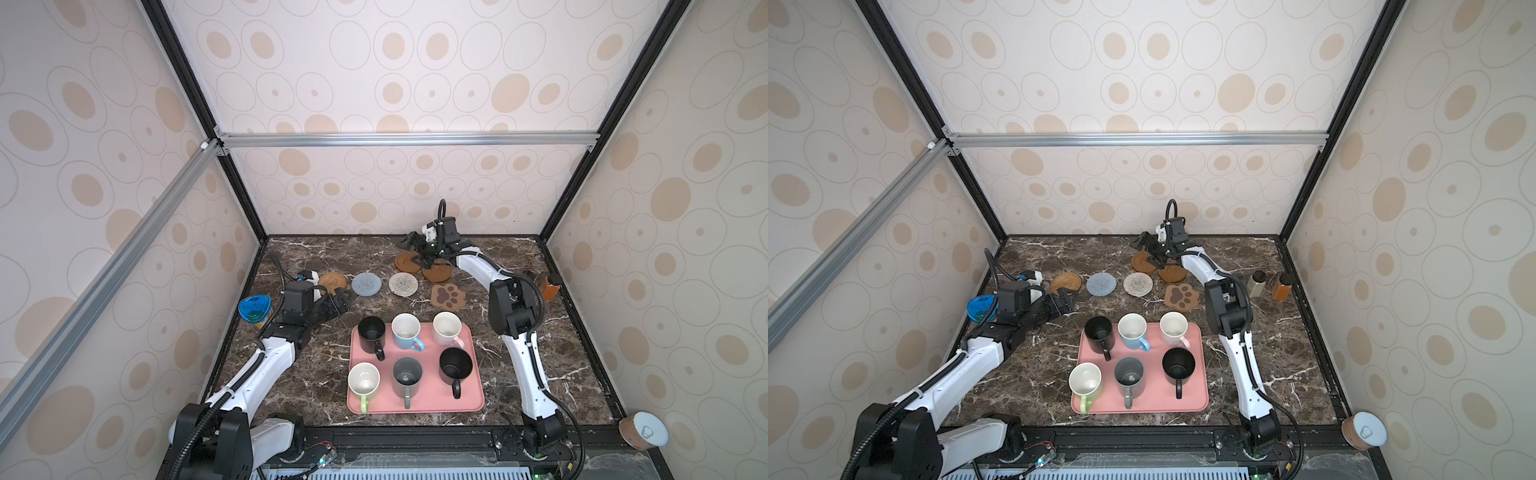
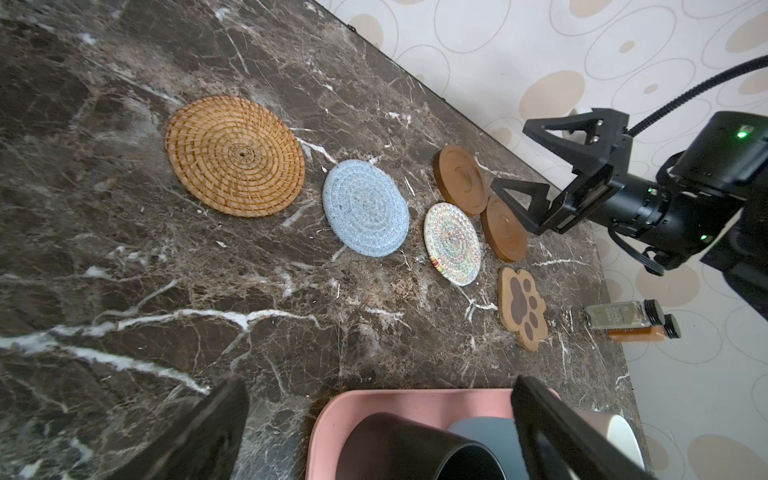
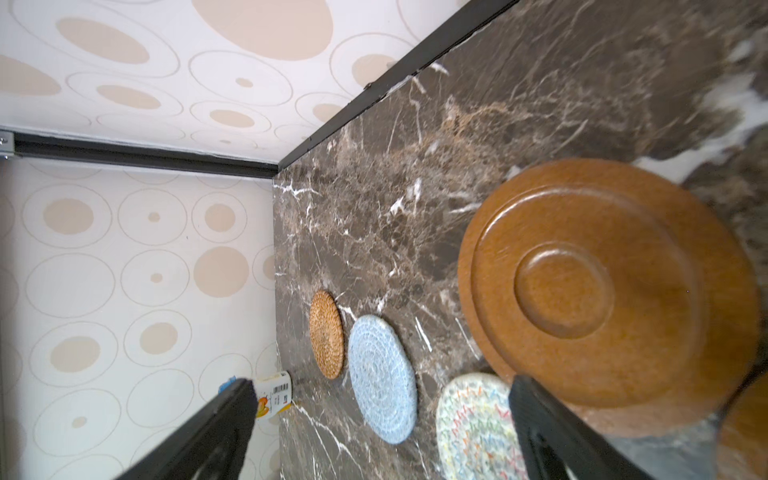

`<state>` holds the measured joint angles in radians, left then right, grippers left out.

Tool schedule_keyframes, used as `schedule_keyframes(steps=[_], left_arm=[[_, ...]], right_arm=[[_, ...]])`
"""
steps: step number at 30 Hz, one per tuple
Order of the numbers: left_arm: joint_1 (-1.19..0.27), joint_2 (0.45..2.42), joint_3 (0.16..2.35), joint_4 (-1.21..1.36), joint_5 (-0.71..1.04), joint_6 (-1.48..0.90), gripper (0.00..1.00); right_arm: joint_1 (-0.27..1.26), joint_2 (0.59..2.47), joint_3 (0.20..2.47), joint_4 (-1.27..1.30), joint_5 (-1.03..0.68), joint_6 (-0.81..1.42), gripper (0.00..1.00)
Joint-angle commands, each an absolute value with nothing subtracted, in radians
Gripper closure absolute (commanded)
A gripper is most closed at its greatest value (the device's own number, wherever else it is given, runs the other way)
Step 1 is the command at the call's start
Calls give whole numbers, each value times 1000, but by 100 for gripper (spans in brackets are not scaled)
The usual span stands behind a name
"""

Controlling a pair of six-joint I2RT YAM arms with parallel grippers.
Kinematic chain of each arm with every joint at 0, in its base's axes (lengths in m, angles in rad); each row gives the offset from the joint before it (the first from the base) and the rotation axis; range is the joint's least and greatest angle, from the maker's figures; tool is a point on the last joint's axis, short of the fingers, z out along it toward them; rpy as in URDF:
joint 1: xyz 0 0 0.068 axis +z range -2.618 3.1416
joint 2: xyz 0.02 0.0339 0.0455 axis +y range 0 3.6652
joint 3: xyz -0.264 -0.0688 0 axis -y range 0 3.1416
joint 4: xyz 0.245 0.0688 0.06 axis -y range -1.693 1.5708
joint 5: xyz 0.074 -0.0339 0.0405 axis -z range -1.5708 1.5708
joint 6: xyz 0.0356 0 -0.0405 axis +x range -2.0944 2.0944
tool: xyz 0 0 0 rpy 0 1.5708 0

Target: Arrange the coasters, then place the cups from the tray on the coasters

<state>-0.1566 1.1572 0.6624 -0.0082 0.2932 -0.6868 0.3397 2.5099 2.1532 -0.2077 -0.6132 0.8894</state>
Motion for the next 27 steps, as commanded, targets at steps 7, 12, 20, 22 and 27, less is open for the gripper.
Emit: schedule_keyframes(steps=[7,12,20,22,27], left_arm=[[-150,1132,667,5,304,-708,0],[-149,1129,666,3,305,-713,0],[-149,1118,661,0,299,-717,0],[-149,1120,660,4,300,-722,0],[-149,1126,655,15,310,-730,0]], right_arm=[[337,2595,2194,-177,-570,973,1],[331,2595,2191,-303,-499,945,1],[313,2544,2110,-461,-411,870,1],[305,2517,2067,-459,-399,852,1],[292,2458,1998,-496,-335,781,1]])
